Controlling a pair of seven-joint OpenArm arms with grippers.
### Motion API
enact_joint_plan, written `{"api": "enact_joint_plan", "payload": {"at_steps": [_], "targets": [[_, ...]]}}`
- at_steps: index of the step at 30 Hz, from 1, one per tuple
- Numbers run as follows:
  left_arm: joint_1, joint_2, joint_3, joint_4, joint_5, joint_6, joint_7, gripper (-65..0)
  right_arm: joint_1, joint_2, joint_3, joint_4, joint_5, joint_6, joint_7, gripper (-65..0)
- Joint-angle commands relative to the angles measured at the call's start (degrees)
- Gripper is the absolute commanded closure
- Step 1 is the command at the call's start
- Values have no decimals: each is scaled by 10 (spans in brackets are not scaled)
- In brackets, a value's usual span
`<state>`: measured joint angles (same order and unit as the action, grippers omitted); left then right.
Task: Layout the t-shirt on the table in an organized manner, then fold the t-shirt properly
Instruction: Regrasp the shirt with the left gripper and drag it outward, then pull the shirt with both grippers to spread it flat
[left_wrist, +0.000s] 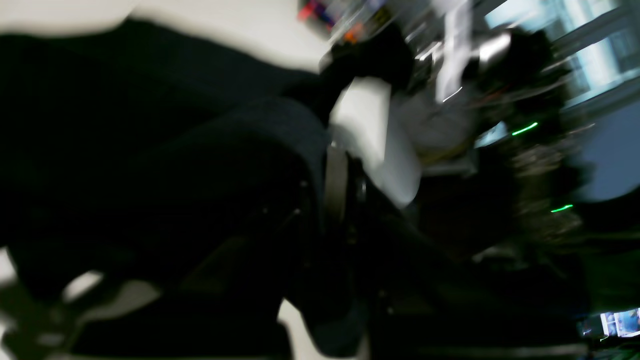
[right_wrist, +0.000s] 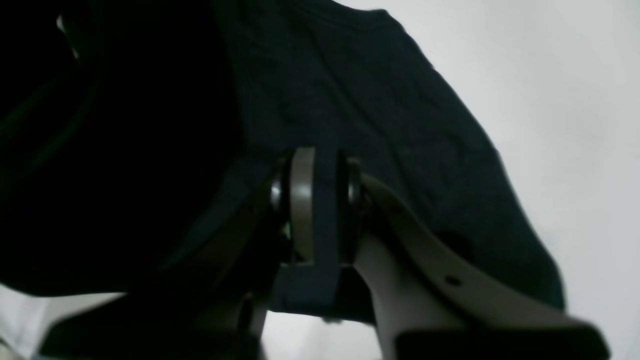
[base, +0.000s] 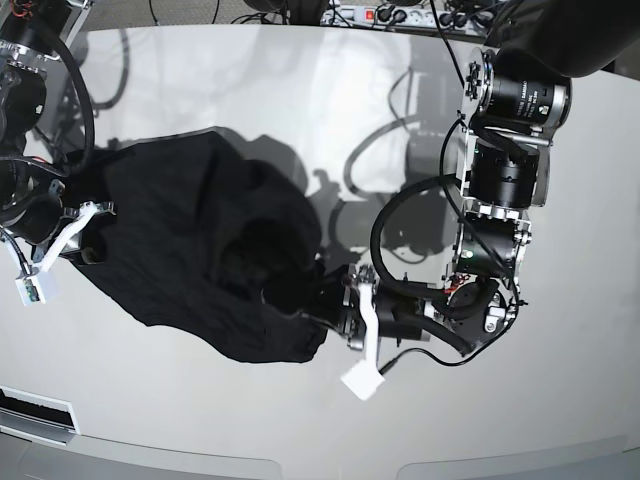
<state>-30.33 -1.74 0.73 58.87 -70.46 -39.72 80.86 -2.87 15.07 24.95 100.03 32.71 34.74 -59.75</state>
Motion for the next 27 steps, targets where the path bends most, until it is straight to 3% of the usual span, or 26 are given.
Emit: {"api": "enact_joint_plan", "payload": {"at_steps": [1,3,9,13,17,22,27], "targets": [[-20,4,-1,10,15,-3,-9,0,8,8,2,10,6,2,19,-107],[-21,-1,-1,10,88,-3,-9,0,8,8,2,10,7,2,22,-107],[-21,-33,-1,10,278,6,-149,0,8,8,2,10,7,2,22,-107],[-23,-54,-1,10,365,25,-197,0,8,8,2,10,6,2,26,-107],[-39,-76,-1,10,424,30,-212,0,8,8,2,10,-2,2,28,-107],[-71,-107,-1,10,473,79,-247,0,8,8,2,10,-2,1,28,-107],[-118,-124,-1,10,504,113,-290,0,8,8,2,10,-2,-26,28,-107]]}}
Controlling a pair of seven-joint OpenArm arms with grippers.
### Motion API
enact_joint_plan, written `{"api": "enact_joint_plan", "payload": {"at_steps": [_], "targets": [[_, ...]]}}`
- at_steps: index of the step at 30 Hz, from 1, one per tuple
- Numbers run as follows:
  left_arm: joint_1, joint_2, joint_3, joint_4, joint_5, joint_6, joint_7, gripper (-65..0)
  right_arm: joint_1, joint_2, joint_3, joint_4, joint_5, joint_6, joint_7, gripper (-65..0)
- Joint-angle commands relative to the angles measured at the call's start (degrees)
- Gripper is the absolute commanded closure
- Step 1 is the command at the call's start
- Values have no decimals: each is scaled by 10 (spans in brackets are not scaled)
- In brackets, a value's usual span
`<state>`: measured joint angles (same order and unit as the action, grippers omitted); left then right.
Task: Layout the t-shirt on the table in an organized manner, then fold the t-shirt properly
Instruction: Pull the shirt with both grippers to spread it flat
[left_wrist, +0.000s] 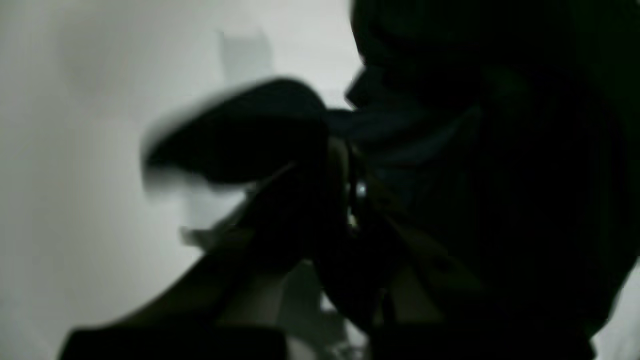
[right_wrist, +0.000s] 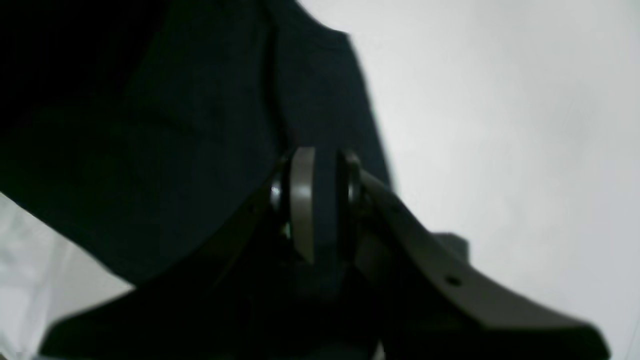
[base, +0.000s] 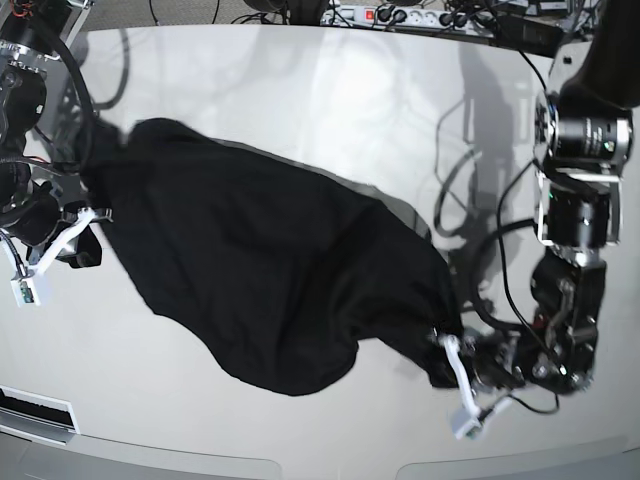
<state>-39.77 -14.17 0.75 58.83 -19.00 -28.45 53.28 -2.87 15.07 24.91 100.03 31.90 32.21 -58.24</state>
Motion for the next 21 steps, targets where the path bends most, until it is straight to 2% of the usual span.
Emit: {"api": "enact_joint_plan", "payload": {"at_steps": [1,4,7,9,13,16,18,21], "targets": [[-33,0,-1,10,-5,0,-32,0,8,8,2,10,6,-2,13,-107],[-56,1,-1,10,30,0,-95,0,8,7,2,10,7,-3,13,-107],[-73,1,-1,10,63,0,-129,0,8,-4,2,10,7,-3,12,-108],[-78,1,-1,10,65,0,-126,0,7,-17,2,10,7,-10,12,-143],[-78,0,-1,10,63,0,-79,0,7,-42,-5,-1,6,-35,25,-362],[-78,-2,-1,10,63,0,-34,-14,8,-54,-22,-38,-40,-55,70,-377],[-75,-5,-1,10,61,0,-31,-35,12,-58,-40,-76,-68,-71,99,-377],[-69,-8,-1,10,61,-3,-31,-35,33,-58,-67,-147,-67,-71,103,-377]]}}
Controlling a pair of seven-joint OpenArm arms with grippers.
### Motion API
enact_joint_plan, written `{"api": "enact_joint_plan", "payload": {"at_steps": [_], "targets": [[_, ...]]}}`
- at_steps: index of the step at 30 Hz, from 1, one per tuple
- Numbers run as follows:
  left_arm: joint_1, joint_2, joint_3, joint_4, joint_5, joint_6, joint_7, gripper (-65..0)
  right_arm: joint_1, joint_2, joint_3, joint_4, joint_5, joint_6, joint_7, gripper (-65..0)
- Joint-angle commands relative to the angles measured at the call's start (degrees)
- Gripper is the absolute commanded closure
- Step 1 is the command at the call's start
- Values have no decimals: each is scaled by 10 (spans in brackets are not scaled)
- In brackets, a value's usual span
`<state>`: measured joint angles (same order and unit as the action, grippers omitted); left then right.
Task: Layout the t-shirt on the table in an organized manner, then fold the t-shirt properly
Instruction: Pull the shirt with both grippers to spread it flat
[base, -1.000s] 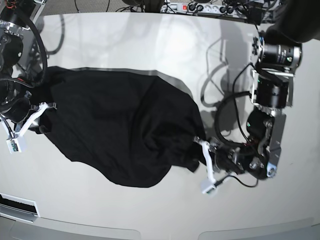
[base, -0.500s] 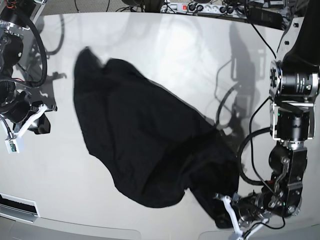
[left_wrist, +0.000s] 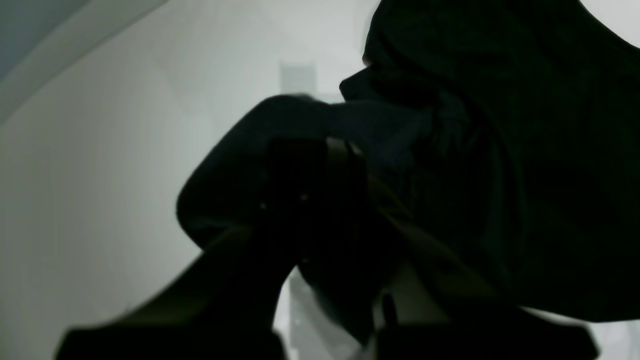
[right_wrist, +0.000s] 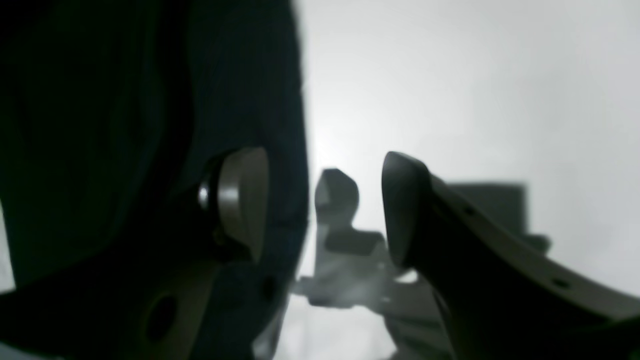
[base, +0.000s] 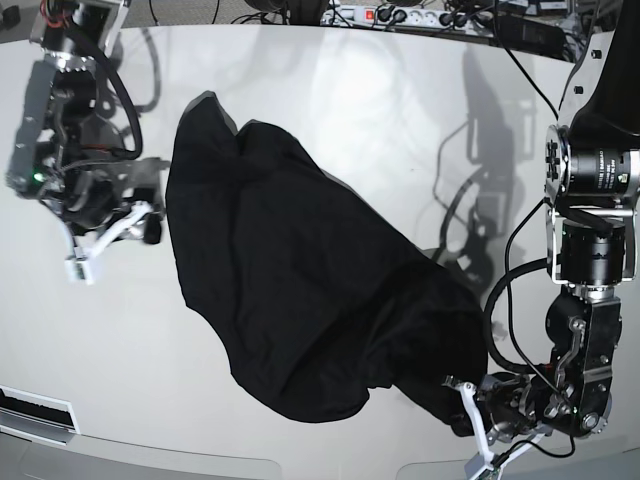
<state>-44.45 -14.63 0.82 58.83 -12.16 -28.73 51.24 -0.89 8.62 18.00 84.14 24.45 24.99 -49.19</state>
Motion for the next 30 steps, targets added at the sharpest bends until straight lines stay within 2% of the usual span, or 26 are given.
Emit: {"api": "enact_joint_plan", "payload": {"at_steps": [1,7,15,20,22,23,25,28,30], "targets": [[-20,-3,-2,10,-7,-1,-11,-35,23,6,-5,-14,8,1,12,-377],[7,-7,-2,10,-18,1,-19,-35,92,6,-10,-148,7,5,33,-377],[52,-39,-2,9,-18,0,-35,-35,122,6,-10,-228,5,5,51,-377],[64,-56,-2,9,-18,-35,-50,-35,121,5,-10,-245,-6,-5,73,-377],[63,-57,-2,9,-18,-43,-50,-35,120,-3,-10,-249,-2,14,72,-371],[63,-57,-2,9,-18,-43,-50,-35,120,-8,-11,-253,-3,29,72,-357],[63,-57,-2,9,-18,-43,-65,-35,120,-23,-11,-255,-4,60,77,-265],[62,-57,-2,9,-18,-43,-82,-35,124,-33,-11,-255,-7,129,87,0],[59,-57,-2,9,-18,-43,-82,-35,132,-31,-11,-252,-3,146,87,0]]}}
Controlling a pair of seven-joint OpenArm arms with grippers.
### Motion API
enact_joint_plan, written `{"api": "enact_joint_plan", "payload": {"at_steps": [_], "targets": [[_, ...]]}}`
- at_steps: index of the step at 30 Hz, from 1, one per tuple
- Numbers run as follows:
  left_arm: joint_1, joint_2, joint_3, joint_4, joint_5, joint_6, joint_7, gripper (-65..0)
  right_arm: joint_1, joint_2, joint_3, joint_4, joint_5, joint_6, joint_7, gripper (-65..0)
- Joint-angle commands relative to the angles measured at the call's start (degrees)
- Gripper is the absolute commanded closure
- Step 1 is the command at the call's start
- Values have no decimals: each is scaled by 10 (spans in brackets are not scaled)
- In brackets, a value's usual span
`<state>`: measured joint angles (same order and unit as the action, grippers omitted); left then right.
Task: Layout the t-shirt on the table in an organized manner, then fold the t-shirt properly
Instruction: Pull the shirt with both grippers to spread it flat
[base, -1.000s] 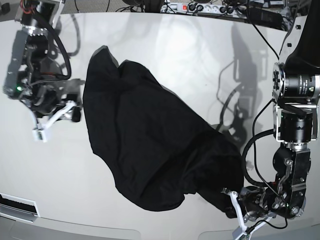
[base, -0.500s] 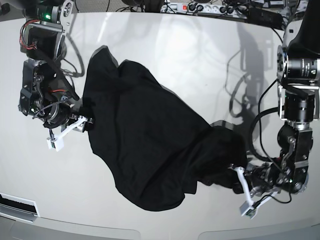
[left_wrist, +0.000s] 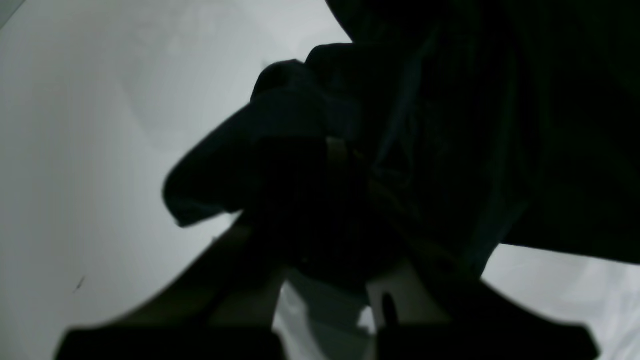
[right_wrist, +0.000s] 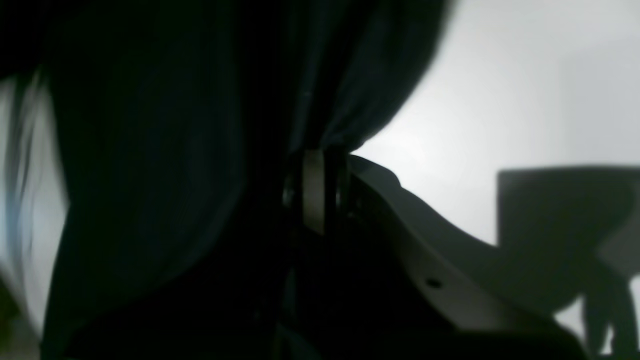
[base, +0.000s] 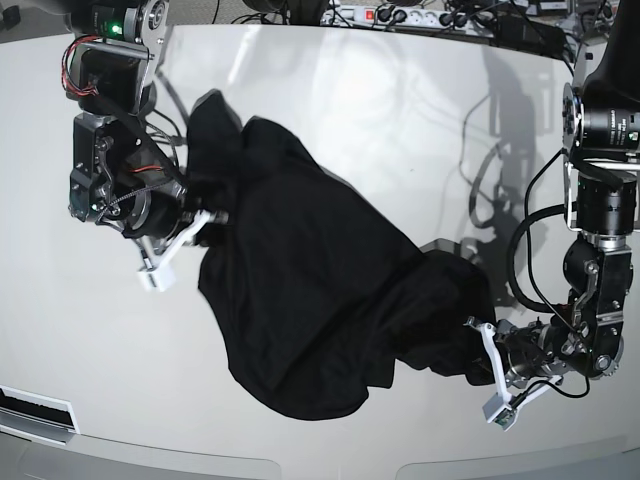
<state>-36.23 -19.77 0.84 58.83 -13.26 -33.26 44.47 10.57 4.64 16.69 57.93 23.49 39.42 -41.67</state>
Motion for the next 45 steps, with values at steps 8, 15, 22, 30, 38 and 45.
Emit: {"api": "enact_joint_plan", "payload": {"at_steps": [8,15,22,30,38,45], "targets": [[-43,-17,-2,9,-7,12,0,-35,1,30,3,173,2,-12,-23,0],[-54,-31,-2,9,-7,35,5,-35,-56,53,59,389,-74,-138,-27,0],[-56,-33,-2,9,-15,35,5,-35,-76,65,122,428,-103,-227,-38,0],[-103,-33,-2,9,-75,35,93,-25,-76,77,122,429,-58,-172,-51,0],[-165,-57,-2,9,-178,-28,227,0,-76,100,122,451,-7,-118,-67,0],[-186,-66,-2,9,-349,-13,355,0,-80,119,122,476,15,-107,-89,0]]}}
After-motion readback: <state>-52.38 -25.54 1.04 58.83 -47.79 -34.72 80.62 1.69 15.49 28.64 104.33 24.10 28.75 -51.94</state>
